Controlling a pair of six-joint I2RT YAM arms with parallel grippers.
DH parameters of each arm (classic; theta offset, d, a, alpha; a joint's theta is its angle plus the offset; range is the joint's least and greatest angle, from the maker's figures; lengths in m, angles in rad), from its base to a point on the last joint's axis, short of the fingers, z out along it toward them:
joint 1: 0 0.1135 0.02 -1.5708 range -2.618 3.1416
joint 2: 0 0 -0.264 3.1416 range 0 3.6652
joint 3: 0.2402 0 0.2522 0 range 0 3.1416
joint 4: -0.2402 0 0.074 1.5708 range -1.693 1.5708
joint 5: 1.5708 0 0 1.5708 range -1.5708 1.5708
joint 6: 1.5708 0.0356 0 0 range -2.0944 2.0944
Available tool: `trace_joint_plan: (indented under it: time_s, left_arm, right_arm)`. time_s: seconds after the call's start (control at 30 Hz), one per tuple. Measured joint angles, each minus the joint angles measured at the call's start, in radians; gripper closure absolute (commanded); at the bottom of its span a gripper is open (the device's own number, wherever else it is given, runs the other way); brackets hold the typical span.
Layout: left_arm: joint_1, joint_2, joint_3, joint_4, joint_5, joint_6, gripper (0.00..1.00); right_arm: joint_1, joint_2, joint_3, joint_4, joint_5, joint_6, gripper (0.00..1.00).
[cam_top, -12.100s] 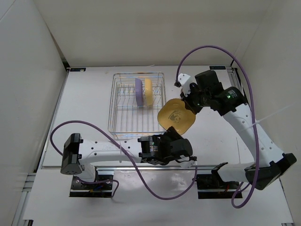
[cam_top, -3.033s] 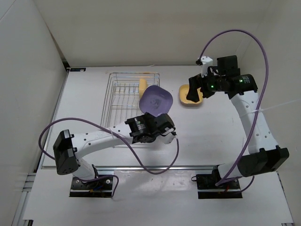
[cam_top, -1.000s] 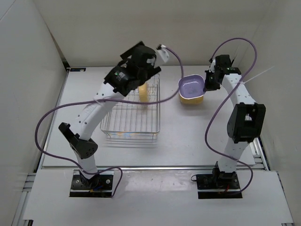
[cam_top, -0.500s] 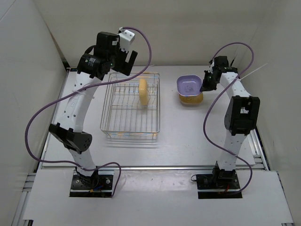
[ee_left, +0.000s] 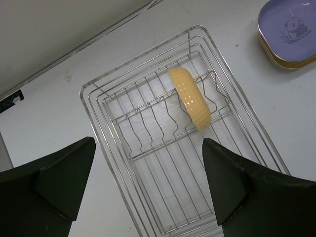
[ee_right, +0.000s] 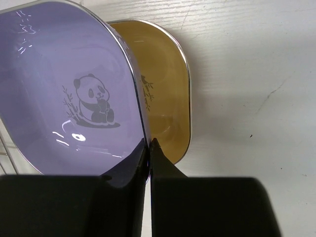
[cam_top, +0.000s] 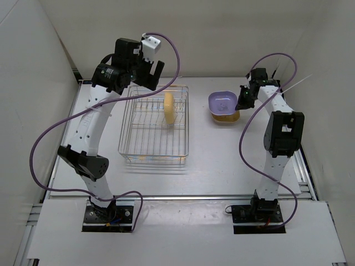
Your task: Unload the plates from the dish rack
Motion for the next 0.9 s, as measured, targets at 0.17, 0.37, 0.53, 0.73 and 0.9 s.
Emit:
trace_joint_plan:
  time_s: [0.17,0.37,0.53,0.73,0.9]
  left_arm:
    - [0.000,0.000,0.000,0.000,0.012,0.000,0.00]
    - [0.000,0.000,0.000,-0.005,0.017,0.000,0.00]
    - [0.000,-0.005,-0.005,-0.005,0.017,0.000,0.00]
    - [0.000,-0.011,-0.019,-0.005,0.018,0.000,0.00]
    - [0.002,-0.012,-0.053,-0.003,0.028,-0.003,0.00]
  right_arm:
    - [0.000,0.000,0.000,0.005,0.015,-0.001,0.93]
    - [-0.003,0.000,0.000,0.006,0.025,-0.002,0.87]
    - [-0.003,0.000,0.000,0.006,0.031,-0.005,0.79]
    - [-0.003,0.000,0.000,0.006,0.033,-0.012,0.63]
    - [-0.004,-0.004,0.000,0.005,0.030,-0.016,0.33]
